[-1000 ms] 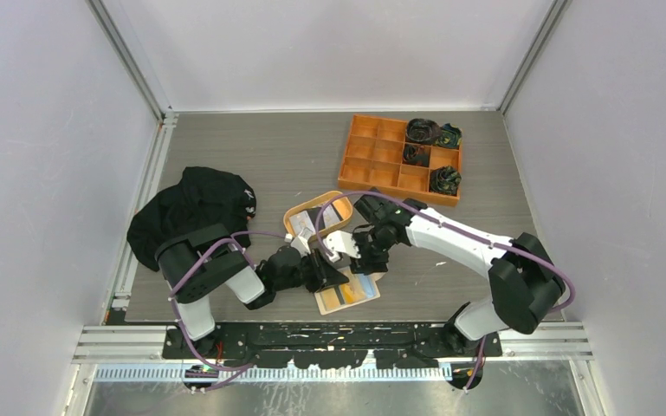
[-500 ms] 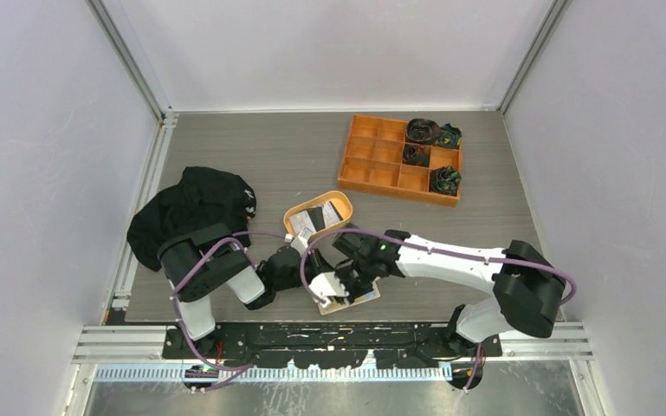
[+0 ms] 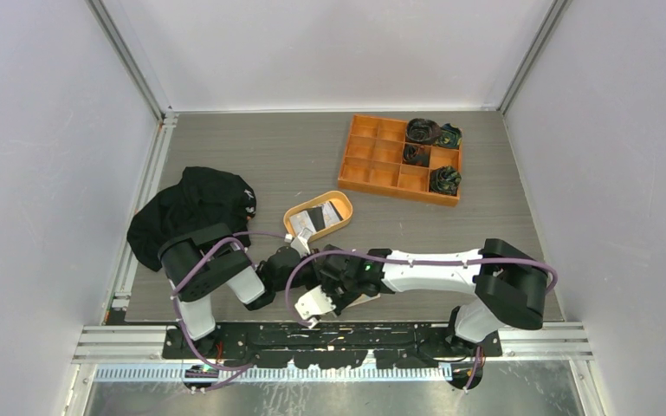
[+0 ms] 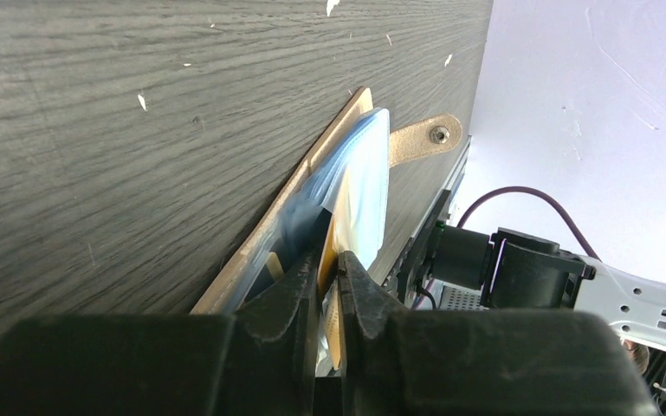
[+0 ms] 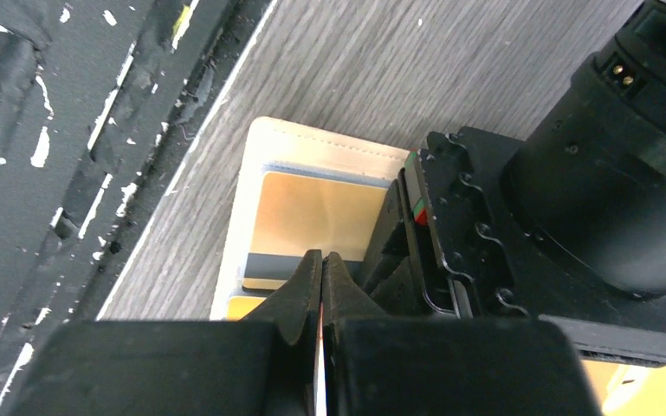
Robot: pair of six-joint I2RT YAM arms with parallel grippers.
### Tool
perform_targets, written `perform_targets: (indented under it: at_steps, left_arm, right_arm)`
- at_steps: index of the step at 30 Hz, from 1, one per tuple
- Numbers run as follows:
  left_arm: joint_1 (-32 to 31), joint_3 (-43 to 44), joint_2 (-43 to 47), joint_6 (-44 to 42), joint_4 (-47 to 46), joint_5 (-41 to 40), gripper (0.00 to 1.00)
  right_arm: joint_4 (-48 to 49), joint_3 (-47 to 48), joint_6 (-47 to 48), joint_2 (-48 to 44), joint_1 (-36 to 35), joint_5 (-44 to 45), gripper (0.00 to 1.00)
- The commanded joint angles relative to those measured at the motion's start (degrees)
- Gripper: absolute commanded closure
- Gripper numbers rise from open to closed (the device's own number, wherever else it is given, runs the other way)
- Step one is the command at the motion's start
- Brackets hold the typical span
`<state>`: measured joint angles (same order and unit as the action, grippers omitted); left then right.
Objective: Put the credit cards into the card holder
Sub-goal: Insert the credit card into the card holder.
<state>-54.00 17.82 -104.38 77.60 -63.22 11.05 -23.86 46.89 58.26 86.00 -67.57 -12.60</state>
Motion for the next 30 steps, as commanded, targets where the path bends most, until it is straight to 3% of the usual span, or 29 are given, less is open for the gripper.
perform_targets:
  at_steps: [1, 7, 20, 25, 30]
  left_arm:
    - [0.03, -1.04, -1.18, -1.31, 2.31, 0.02, 0.85]
    - [0.03, -1.30, -1.00, -1.31, 2.29, 0.05, 0.83]
    - [0.21, -1.21, -0.75, -1.32, 1.97, 0.29, 0.79]
    - [0.30, -1.21, 1.78, -2.02, 3.19, 0.16, 0.77]
    - [0.30, -0.39, 8.61, -4.63, 11.93, -1.08, 0.75]
  right_arm:
    - [0.29, -0.26, 2.76, -0.71, -0.30, 3.49, 0.98]
    - [-2.32, -1.42, 5.99, -2.25, 0.13, 5.97, 0.98]
    - [-6.54, -1.66, 7.43, -6.83, 6.90, 2.40, 0.98]
    - [-9.28, 0.67, 4.31, -8.45, 9.43, -4.62, 0.95]
    - [-12.82, 2.28, 2.79, -11.77, 14.66, -12.50, 0.91]
